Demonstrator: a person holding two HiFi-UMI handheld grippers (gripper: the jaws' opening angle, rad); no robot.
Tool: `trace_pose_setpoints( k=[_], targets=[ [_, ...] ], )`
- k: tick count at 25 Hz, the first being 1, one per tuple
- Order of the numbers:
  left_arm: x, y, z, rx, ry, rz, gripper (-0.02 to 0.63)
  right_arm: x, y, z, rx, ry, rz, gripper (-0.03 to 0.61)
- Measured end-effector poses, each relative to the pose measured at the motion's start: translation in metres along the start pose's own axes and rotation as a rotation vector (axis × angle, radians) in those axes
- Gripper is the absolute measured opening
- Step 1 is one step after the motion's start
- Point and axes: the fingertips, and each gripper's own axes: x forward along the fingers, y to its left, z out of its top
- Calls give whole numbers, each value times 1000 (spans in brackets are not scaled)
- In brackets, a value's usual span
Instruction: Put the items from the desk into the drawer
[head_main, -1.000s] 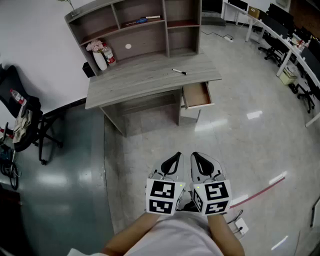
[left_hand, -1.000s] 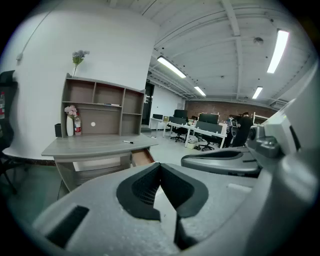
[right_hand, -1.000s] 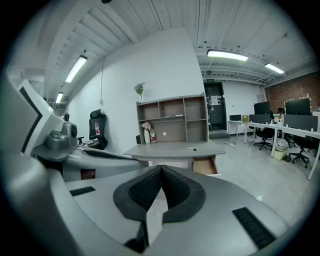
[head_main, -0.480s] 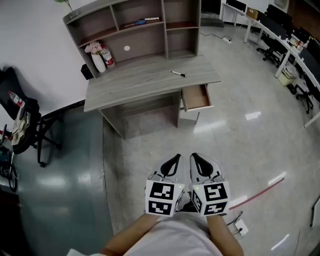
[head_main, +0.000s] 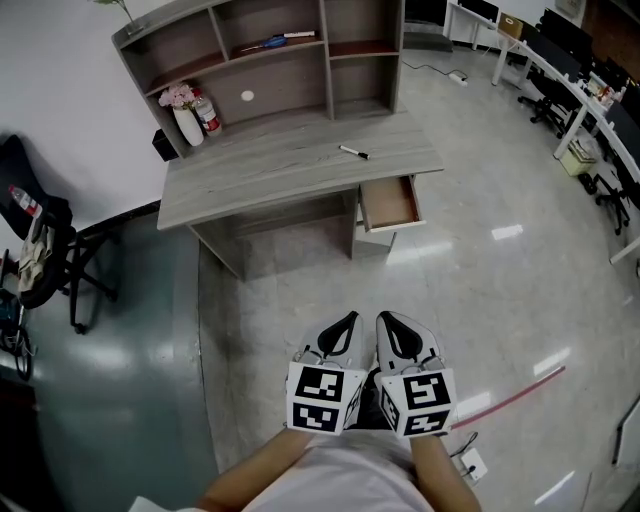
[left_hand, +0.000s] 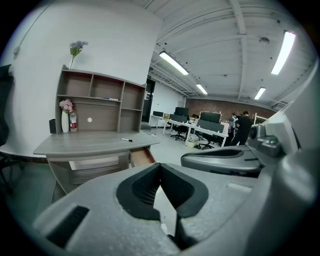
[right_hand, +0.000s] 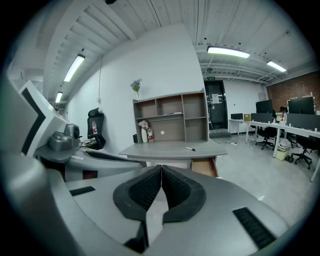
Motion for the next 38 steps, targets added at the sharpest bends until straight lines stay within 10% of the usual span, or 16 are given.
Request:
trace_pose_setpoints(
  k=[21,38],
  targets=[
    [225,52,88,-48,70,126,3,177,-169,58,10,64,174,2],
    [286,119,122,-86,57,212,3,274,-183,81,-63,104,291,2]
  ],
)
